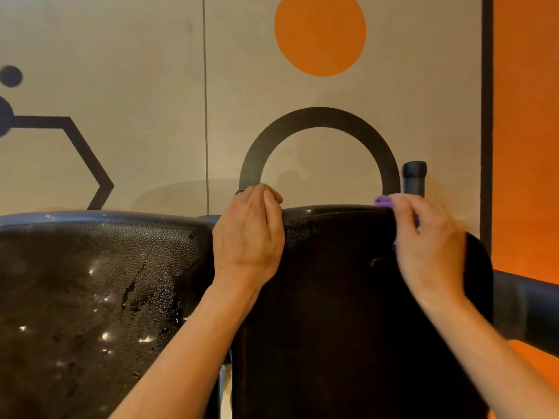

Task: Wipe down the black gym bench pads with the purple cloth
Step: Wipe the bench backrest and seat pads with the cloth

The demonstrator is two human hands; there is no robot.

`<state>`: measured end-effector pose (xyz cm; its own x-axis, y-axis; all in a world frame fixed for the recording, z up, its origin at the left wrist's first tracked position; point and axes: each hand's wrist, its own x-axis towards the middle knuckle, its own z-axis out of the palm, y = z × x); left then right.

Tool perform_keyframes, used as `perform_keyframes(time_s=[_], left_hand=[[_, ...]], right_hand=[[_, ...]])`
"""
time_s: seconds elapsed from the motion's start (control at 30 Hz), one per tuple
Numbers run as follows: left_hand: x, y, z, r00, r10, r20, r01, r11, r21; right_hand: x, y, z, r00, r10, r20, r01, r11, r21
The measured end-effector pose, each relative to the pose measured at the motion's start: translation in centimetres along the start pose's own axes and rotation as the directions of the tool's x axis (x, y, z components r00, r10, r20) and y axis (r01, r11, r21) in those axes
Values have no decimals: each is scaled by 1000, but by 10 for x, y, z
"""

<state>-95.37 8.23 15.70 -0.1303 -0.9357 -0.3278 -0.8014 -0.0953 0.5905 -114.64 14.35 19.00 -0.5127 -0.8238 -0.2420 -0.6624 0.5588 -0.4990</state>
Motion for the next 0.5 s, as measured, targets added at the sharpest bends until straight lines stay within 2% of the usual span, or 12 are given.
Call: perform_keyframes(time_s=[0.07, 0.13, 0.17, 0.2, 0.27, 0.33, 0.37, 0.43, 0.5], left_hand=[[0, 1, 0, 1000, 8, 3, -8, 1000, -12], [-1, 3, -4, 999, 29, 30, -29, 1000, -8], [-2, 4, -9, 998, 48, 51, -48, 999, 5], [-3, 4, -15, 995, 71, 70, -72, 997, 22], [-5, -4, -33, 990, 112, 86, -119, 990, 73], [-9, -17, -56, 983, 162, 80, -172, 976, 132], [-11, -25, -68, 981, 180, 76, -191, 967, 170], [-12, -42, -82, 978, 193, 80, -207, 946, 251], [-13, -56, -87, 974, 201, 105, -225, 911, 345]], right_hand=[[-8, -37, 29, 988, -155, 1, 154, 986, -63], [-15, -57, 43, 926, -359, 114, 366, 930, -39], [-12, -53, 39, 899, -400, 179, 407, 914, -2], [-7, -41, 29, 895, -385, 224, 389, 921, 29], [3, -9, 5, 949, -220, 224, 211, 975, 67], [3, 7, -8, 995, -38, 97, 36, 999, 18], [0, 2, -2, 1000, -1, 29, 2, 1000, -18], [-7, -31, 26, 998, -66, -16, 64, 994, -91], [-19, -62, 51, 966, -259, 22, 260, 962, -80]])
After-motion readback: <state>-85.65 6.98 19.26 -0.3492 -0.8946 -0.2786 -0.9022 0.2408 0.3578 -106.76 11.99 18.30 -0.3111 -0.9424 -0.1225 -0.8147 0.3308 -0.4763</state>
